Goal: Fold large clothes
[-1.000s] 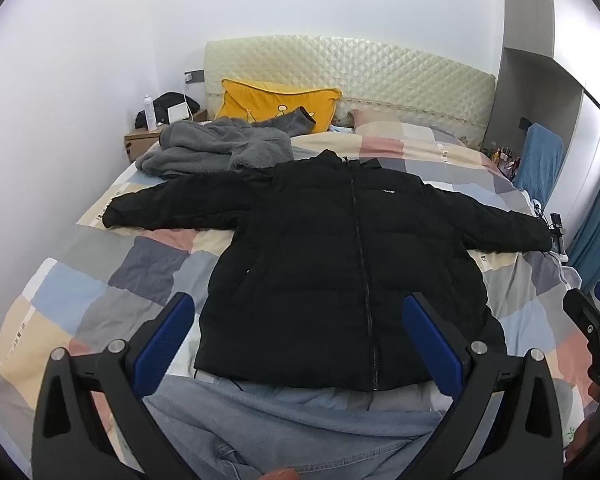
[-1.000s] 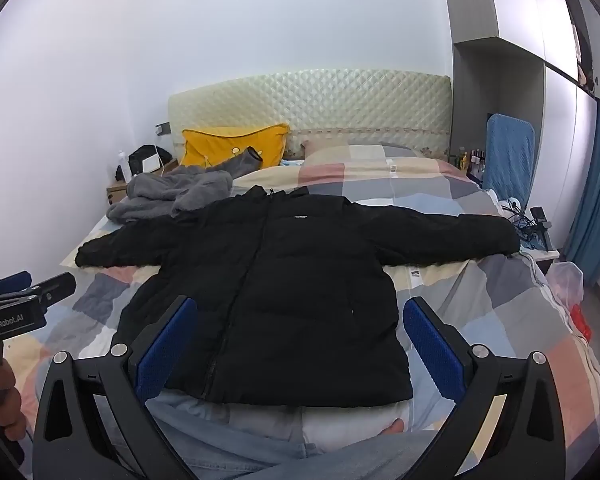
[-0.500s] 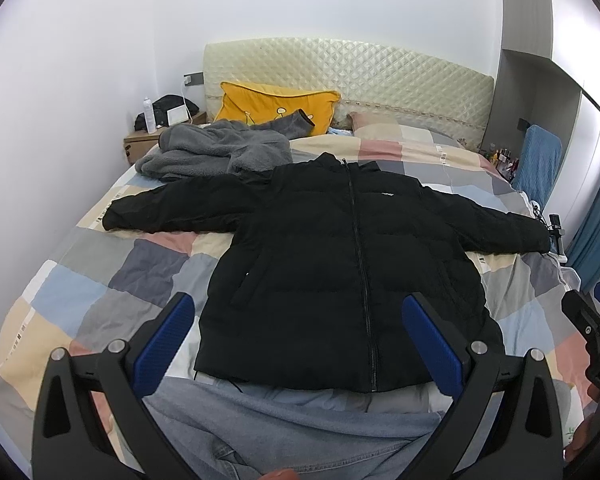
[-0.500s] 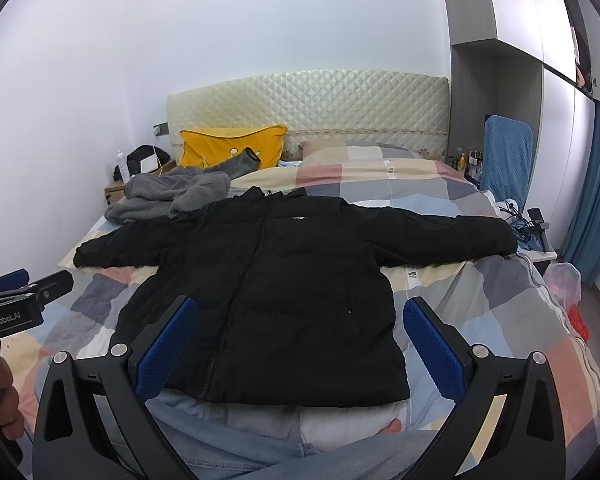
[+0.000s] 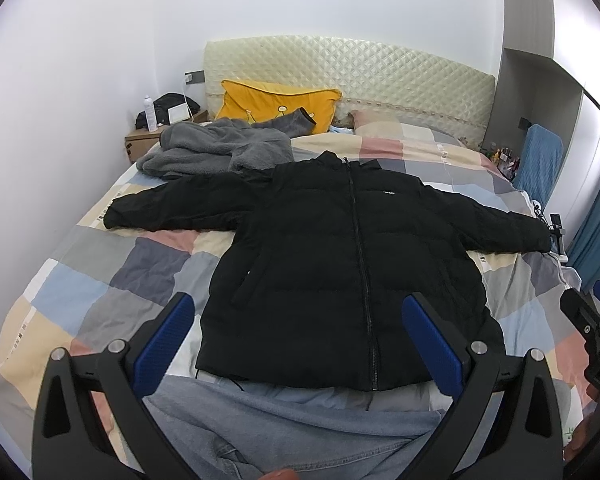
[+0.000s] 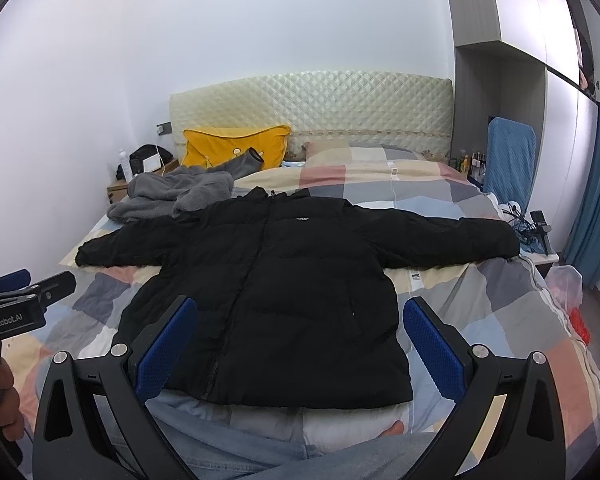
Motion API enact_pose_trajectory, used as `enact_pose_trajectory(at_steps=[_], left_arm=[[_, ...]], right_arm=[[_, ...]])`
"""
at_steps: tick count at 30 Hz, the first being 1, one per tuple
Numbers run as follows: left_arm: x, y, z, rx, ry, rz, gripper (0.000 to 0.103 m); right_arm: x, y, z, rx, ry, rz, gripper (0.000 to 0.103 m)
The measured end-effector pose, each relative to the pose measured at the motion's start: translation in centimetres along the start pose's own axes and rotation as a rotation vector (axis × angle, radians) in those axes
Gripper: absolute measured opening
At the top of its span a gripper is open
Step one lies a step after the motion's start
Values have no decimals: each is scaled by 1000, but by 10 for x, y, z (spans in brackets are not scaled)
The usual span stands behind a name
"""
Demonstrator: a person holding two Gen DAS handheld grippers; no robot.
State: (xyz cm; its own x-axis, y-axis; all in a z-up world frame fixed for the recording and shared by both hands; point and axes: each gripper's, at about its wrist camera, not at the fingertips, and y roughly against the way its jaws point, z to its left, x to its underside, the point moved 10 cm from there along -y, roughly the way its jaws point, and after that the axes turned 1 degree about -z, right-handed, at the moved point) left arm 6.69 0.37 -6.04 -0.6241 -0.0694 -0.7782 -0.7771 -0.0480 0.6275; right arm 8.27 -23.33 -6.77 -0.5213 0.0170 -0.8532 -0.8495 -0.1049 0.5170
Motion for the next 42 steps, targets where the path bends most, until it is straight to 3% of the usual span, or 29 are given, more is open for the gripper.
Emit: enact_pose_trajectory(at_steps=[42], left_arm=[[-1, 0, -1, 15, 1, 2, 103]], right_arm=[[-5, -6, -3, 3, -12, 1, 103]])
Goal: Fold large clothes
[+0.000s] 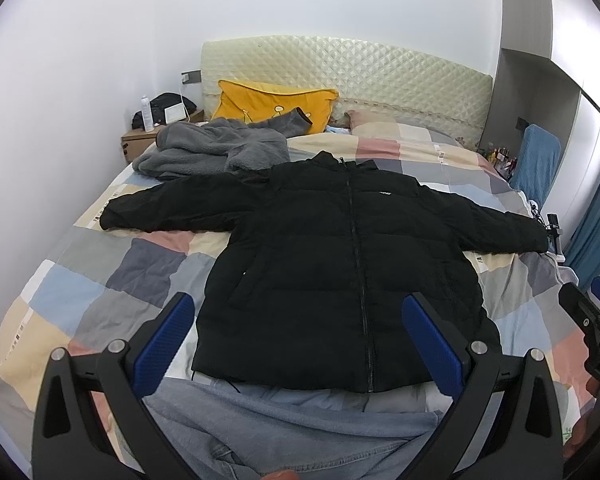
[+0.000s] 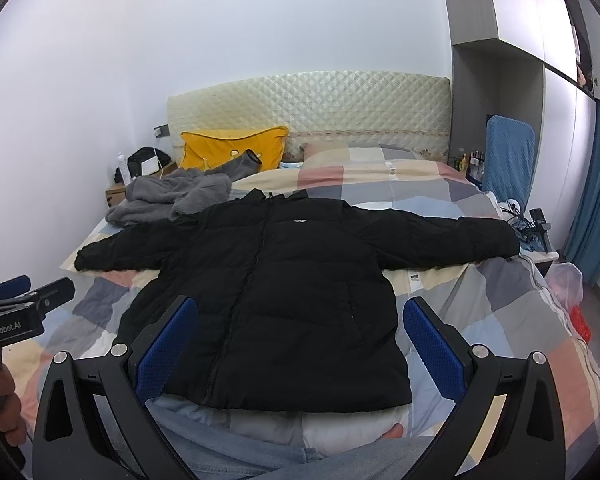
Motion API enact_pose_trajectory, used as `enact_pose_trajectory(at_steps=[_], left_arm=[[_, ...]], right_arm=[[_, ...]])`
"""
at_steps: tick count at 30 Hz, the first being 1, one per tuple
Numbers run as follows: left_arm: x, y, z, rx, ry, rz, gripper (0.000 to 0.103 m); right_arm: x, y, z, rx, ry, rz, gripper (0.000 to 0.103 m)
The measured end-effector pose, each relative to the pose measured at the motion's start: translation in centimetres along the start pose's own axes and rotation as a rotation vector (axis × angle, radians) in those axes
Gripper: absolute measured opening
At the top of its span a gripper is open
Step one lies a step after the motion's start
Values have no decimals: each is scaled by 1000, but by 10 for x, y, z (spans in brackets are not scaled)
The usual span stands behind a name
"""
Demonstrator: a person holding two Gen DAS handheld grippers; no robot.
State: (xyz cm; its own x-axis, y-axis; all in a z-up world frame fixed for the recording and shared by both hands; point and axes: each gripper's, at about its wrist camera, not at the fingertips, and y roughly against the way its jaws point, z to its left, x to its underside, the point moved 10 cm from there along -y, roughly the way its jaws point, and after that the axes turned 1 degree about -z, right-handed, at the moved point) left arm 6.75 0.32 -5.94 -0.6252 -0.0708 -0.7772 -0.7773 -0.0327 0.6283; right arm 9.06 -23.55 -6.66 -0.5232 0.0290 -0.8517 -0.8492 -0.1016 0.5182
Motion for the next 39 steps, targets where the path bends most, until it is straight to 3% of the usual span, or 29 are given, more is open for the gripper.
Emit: enact_pose_trajectory(at_steps=[20, 26, 30, 39], left_arm=[[-12, -11, -6, 5, -5, -11, 103], [-41, -18, -27, 35, -57, -52, 103], [-68, -22, -67, 170, -67, -31, 103], [-148, -13, -138, 251, -151, -160, 103]], right_arm=[[-13, -7, -10, 1, 3, -16, 103], [-51, -15, -41, 45, -13, -70, 103], [-89, -13, -69, 92, -25, -136, 103], [-151, -29, -146, 176, -112, -240, 103]])
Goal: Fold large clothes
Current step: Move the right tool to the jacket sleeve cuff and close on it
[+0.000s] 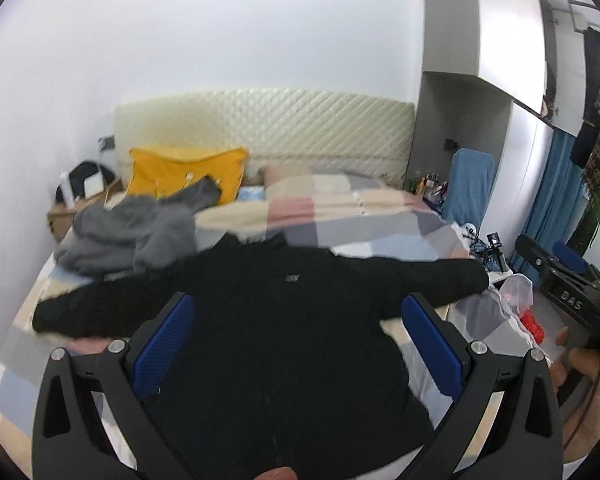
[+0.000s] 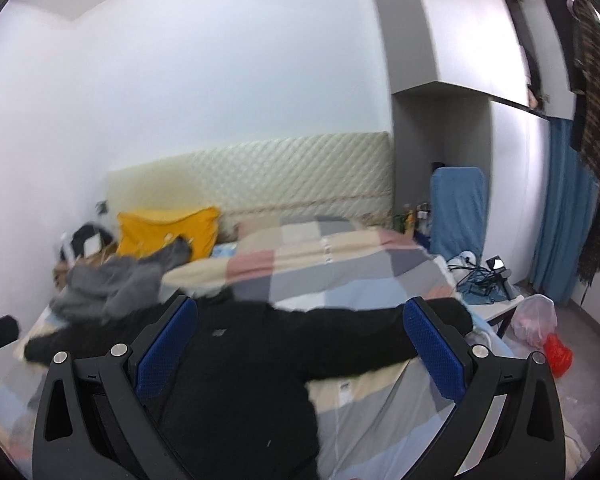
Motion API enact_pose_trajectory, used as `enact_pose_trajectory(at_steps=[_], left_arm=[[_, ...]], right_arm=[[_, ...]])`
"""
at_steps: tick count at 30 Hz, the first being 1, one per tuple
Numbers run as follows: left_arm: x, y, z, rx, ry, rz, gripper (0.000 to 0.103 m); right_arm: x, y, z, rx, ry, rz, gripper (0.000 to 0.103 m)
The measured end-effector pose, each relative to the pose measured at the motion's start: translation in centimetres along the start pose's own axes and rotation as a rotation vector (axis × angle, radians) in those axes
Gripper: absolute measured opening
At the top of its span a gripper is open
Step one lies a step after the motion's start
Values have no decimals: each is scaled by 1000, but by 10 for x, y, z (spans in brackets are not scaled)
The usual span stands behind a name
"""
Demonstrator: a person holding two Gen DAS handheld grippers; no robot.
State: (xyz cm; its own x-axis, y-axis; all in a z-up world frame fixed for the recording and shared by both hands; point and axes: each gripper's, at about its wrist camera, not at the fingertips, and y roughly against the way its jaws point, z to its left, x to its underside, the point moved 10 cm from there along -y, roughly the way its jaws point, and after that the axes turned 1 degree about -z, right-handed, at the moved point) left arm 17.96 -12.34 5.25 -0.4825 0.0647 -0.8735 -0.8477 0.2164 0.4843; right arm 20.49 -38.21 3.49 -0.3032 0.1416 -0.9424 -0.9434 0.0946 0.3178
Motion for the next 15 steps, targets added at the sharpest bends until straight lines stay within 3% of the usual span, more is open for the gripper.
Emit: enact_pose_trajectory(at_steps=[4, 7, 15], left_arm=[[-17, -20, -10, 40, 5, -29, 103], [-15, -42, -3, 56, 37, -38, 103], [35, -102, 32, -19, 83, 41, 103]], right_arm=[[-18, -25, -30, 35, -40, -51, 103], [-19, -44, -41, 49, 4, -67, 103], [16, -108, -78, 95, 99, -26, 103]])
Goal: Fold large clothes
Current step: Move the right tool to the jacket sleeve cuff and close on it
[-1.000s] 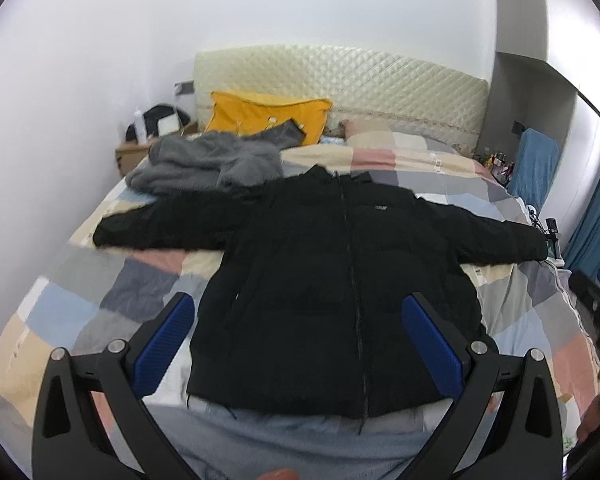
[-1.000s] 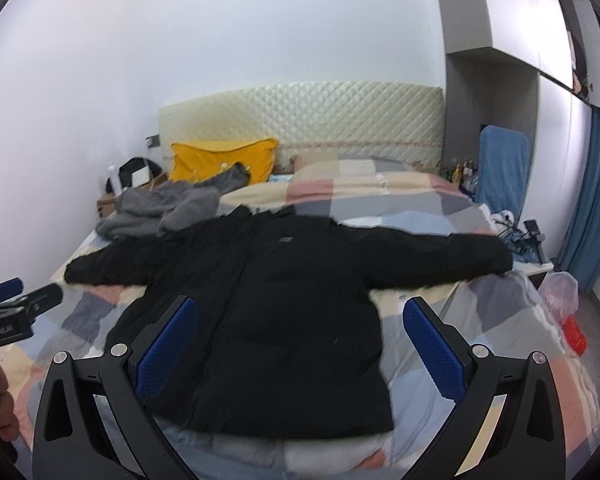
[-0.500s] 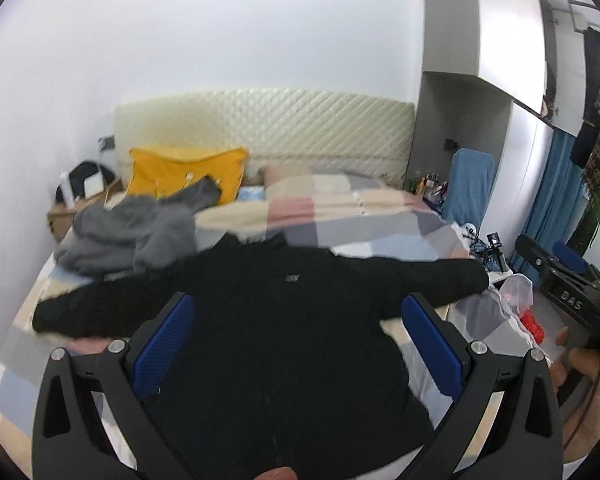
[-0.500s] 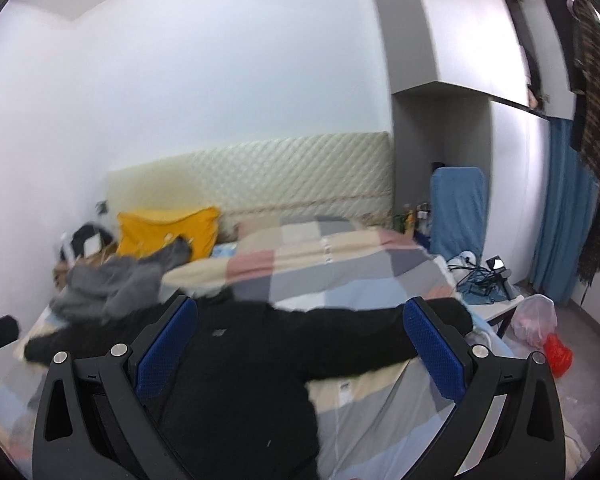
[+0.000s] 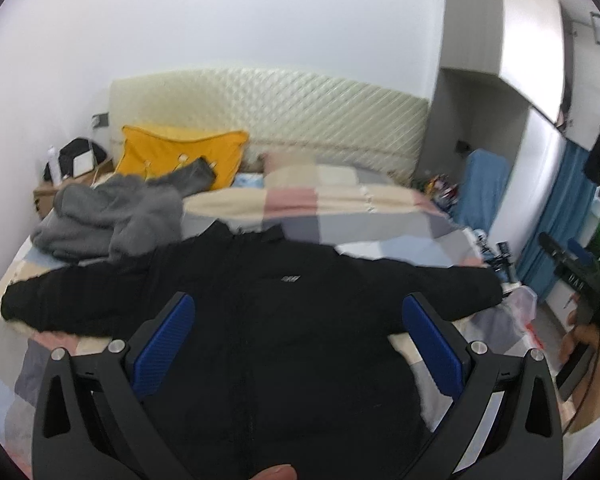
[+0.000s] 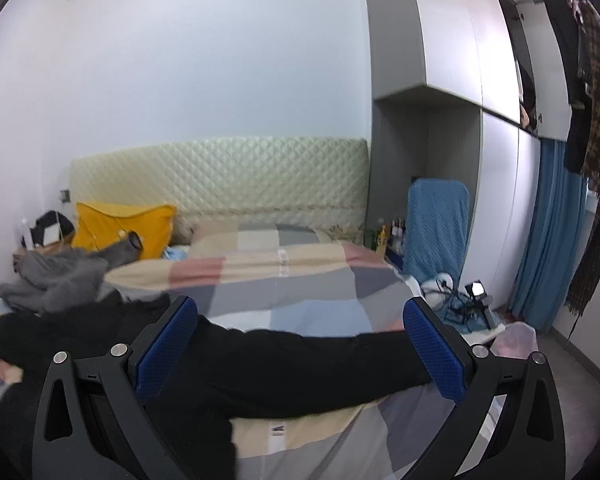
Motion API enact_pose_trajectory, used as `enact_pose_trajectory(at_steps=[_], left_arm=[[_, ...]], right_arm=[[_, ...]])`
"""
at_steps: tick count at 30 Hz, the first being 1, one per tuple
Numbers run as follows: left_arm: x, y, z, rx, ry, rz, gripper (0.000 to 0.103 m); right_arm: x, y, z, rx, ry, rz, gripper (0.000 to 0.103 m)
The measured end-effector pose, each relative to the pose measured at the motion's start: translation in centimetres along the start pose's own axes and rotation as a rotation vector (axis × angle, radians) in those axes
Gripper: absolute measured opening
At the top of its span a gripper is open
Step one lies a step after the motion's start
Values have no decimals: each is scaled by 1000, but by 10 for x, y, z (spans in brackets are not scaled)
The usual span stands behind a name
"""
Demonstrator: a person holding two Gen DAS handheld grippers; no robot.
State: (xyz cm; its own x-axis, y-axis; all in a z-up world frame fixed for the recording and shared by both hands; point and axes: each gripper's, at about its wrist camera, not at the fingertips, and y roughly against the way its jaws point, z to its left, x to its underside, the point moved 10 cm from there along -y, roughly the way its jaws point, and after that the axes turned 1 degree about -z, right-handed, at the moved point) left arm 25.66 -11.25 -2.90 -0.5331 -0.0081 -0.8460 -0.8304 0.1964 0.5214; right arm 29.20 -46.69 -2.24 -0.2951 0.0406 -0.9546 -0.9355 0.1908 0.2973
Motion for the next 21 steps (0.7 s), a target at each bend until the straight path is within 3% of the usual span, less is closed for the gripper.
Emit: enact_pose_trajectory(at_steps=[11, 15, 21], left_arm=[[60, -67, 35, -103, 11, 112, 103], [73, -77, 51, -148, -3, 99, 103], [83, -97, 81, -189, 68, 85, 103]], right_arm=[[68, -98, -59, 78, -21, 101, 102], [104, -132, -80, 152, 66, 131, 102], [154, -175, -123, 223, 9, 170, 102]])
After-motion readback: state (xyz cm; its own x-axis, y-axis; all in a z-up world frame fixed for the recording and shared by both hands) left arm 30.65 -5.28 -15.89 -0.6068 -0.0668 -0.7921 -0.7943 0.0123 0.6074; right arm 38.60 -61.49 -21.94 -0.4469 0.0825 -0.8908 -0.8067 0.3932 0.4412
